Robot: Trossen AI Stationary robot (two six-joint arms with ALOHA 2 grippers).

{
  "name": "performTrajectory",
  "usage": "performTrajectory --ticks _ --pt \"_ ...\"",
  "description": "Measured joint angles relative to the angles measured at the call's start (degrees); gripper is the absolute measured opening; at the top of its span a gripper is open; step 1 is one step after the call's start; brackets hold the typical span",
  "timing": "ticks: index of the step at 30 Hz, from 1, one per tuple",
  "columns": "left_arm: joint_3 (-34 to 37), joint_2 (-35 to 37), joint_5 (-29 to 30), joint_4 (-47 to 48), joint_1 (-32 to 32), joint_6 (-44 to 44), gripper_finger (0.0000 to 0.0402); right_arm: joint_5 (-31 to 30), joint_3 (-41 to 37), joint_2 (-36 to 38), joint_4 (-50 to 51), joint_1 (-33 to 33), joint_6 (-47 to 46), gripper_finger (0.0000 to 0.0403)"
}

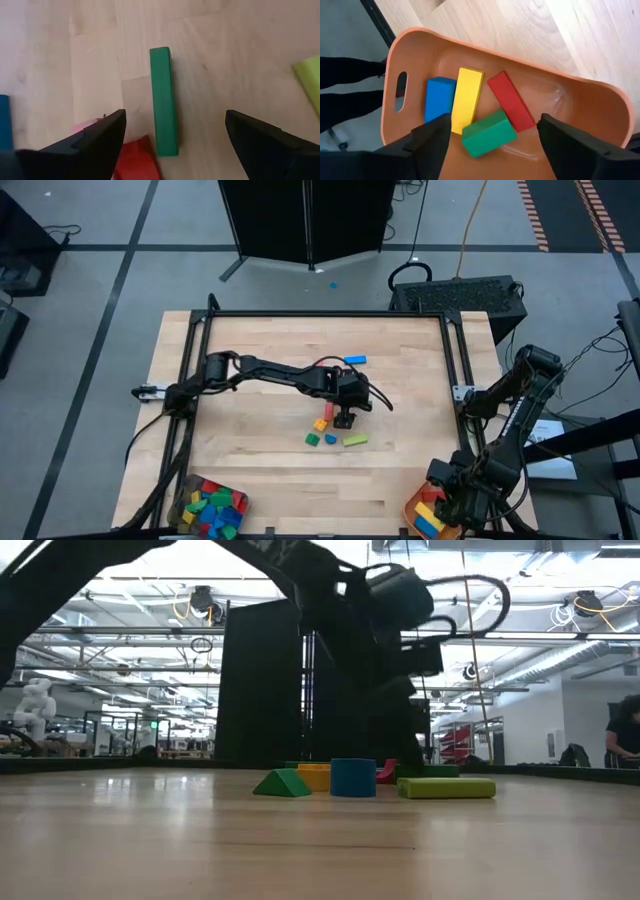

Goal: Sort blocks by size
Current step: Put the green rectangular block into the orange bin

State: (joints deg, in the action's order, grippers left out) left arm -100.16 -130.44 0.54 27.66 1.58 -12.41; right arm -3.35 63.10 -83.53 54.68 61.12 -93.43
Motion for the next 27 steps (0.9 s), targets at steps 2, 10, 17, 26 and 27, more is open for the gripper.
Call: performTrajectory --ticks 2,10,17,26,27 --pt "0.0 -0.7 -0.3 -0.1 0.3 -0.1 0.0324 -0.1 0.0 0.0 0.0 0.0 -0.2 0.0276" --pt "0.0 -0.6 -0.3 1.2 2.4 1.6 0.0181 -0.1 0.0 0.0 0.0 0.0 0.8 0.0231" --pt "0.0 -0.6 -4.1 0.9 2.5 0.8 0.0040 -0.1 0.0 0.0 0.1 0.0 2.0 0.0203" --pt "-1.6 0.4 -5.3 6.9 1.4 3.3 0.0039 -11.0 0.0 1.5 -0.7 -0.1 4.5 0.0178" --pt "-2.1 1.2 -5.3 7.3 1.2 3.9 0.0039 -14.3 0.0 2.2 -0.7 -0.2 4.8 0.0175"
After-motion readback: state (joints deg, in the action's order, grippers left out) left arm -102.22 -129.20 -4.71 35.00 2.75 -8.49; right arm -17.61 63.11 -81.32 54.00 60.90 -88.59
